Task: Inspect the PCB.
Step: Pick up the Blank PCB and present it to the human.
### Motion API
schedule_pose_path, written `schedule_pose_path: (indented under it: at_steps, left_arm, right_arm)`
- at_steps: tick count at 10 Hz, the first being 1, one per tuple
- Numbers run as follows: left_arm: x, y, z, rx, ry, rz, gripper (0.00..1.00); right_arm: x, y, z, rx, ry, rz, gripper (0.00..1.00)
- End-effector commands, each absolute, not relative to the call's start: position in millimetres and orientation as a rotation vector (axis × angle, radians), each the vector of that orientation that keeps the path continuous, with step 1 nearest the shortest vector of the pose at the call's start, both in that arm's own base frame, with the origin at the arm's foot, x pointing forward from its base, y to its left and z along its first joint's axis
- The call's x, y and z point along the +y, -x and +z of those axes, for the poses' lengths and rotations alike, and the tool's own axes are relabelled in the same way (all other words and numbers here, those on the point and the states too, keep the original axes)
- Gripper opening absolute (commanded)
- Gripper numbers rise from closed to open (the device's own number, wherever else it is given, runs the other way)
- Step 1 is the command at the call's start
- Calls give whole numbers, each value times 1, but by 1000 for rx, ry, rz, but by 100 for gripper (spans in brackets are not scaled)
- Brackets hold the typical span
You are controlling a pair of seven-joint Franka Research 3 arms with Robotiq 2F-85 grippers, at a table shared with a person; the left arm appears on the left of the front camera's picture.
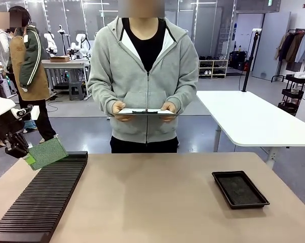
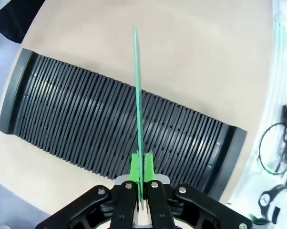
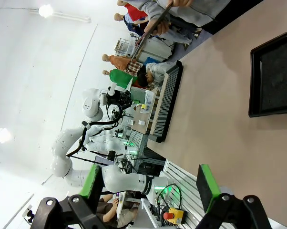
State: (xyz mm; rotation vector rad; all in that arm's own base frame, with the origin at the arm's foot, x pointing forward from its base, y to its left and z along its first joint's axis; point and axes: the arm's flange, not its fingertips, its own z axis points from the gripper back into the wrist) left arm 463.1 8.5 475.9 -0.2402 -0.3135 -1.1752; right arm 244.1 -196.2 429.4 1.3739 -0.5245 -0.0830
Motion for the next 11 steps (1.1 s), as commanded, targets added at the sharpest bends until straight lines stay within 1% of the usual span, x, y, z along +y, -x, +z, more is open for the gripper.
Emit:
schedule_pose_path:
  at_steps: [1, 2, 3, 4, 5, 7, 8, 10, 11]
  left_arm:
    - [8, -464, 479, -311, 222, -1178, 0]
    - [8, -463, 476, -313, 240, -1175, 3]
    - [6, -461, 479, -317, 275, -1187, 3]
    - [5, -460, 470, -236, 389, -1169, 3]
    - [-2, -461, 464, -253, 501, -1177, 3]
    - [-11, -468, 447, -295, 688, -1104, 3]
    - [-17, -473, 443, -346, 841, -1061, 3]
    - [-20, -482, 435, -436, 865, -925, 3]
    - [-22, -482, 433, -499, 1009, -853, 3]
  right_arm:
    - [-197, -244, 432, -534, -1378, -75, 100]
    - [-197, -244, 432, -534, -1378, -75, 100]
    - [-197, -244, 432, -534, -1378, -75, 100]
    - [-197, -244, 432, -534, -1378, -75, 100]
    - [-197, -244, 432, -534, -1378, -75, 100]
    - [-197, -244, 432, -534, -1378, -75, 100]
    - [-197, -244, 432, -534, -1378, -75, 100]
    - [-197, -244, 432, -534, -1378, -75, 100]
    - [-197, -244, 432, -534, -1378, -75, 100]
